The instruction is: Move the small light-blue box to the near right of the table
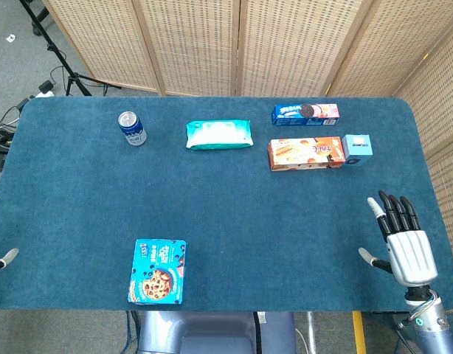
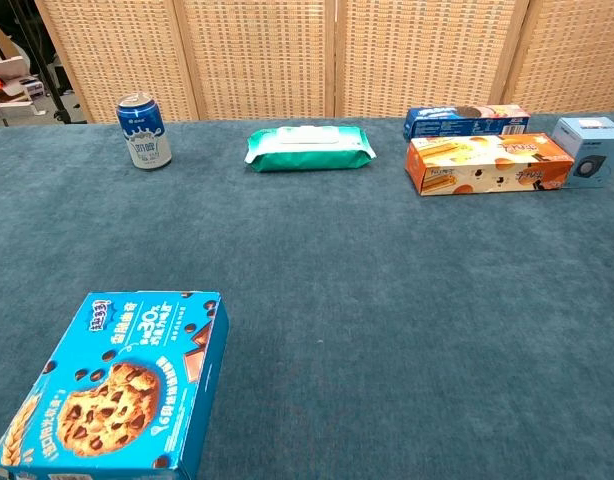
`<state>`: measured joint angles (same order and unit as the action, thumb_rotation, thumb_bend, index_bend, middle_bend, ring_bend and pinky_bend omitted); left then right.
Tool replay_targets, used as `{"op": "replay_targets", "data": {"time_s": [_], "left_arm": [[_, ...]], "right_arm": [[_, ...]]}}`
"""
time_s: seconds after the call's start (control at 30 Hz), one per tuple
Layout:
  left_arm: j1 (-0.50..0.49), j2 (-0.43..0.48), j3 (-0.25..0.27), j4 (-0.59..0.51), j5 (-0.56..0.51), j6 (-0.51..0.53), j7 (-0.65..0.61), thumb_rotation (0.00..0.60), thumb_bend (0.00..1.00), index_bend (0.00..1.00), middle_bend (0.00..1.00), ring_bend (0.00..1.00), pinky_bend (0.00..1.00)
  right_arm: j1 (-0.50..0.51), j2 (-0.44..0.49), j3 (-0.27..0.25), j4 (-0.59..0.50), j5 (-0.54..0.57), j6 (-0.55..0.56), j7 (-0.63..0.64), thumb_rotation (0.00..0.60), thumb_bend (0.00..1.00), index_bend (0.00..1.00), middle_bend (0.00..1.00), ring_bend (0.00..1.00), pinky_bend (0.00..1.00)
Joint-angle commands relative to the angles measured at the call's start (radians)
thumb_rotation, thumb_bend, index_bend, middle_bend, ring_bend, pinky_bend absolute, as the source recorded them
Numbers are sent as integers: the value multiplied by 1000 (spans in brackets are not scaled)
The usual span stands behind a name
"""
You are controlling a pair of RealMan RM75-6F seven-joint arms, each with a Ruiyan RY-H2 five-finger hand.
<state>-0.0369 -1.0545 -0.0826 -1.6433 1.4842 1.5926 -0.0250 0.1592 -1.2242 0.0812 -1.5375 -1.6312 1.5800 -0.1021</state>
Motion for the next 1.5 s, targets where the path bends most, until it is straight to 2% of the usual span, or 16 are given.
{"op": "replay_targets", "data": {"time_s": [0.03, 0.33, 0.57, 0.67, 0.73, 0.8, 0.93, 1.03, 1.2, 1.33, 1.5], "left_arm": [[0, 0, 0, 0, 0, -2, -1, 600, 0, 0, 0, 0, 0], [-5, 0, -6, 1, -14, -13, 2, 600, 0, 0, 0, 0, 0], [-23, -11, -19, 13, -32, -37, 14, 600, 0, 0, 0, 0, 0], [-34, -28, -28, 24, -49, -52, 34, 600, 0, 0, 0, 0, 0], [-50, -46, -38, 23, -76, -77, 78, 600, 0, 0, 0, 0, 0], [-58, -55, -44, 21, -90, -85, 101, 600, 0, 0, 0, 0, 0], [-77, -88, -57, 50, -98, -91, 136, 600, 0, 0, 0, 0, 0], [-89, -106, -65, 72, -119, -109, 147, 600, 0, 0, 0, 0, 0], [-101, -117, -74, 88, -151, -132, 163, 600, 0, 0, 0, 0, 0], [-107, -124, -75, 91, -165, -142, 178, 600, 0, 0, 0, 0, 0], [-106, -127, -82, 93, -169, -130, 177, 600, 0, 0, 0, 0, 0]], "right_arm": [[1, -1, 0, 2, 2, -3, 0, 600, 0, 0, 0, 0, 0], [27, -4, 8, 19, 12, -50, 9, 600, 0, 0, 0, 0, 0], [188, 1, 100, 150, 106, -277, 110, 600, 0, 0, 0, 0, 0], [310, -19, 151, 285, 161, -449, 167, 600, 0, 0, 0, 0, 0], [429, -39, 185, 404, 211, -633, 213, 600, 0, 0, 0, 0, 0], [477, -56, 189, 460, 223, -705, 251, 600, 0, 0, 0, 0, 0], [568, -112, 194, 605, 248, -823, 287, 600, 0, 0, 0, 0, 0], [650, -184, 195, 773, 289, -951, 278, 600, 0, 0, 0, 0, 0], [726, -264, 182, 970, 323, -1098, 277, 600, 0, 0, 0, 0, 0], [764, -300, 157, 1060, 324, -1212, 300, 600, 0, 0, 0, 0, 0], [792, -350, 135, 1148, 311, -1276, 332, 600, 0, 0, 0, 0, 0]]}}
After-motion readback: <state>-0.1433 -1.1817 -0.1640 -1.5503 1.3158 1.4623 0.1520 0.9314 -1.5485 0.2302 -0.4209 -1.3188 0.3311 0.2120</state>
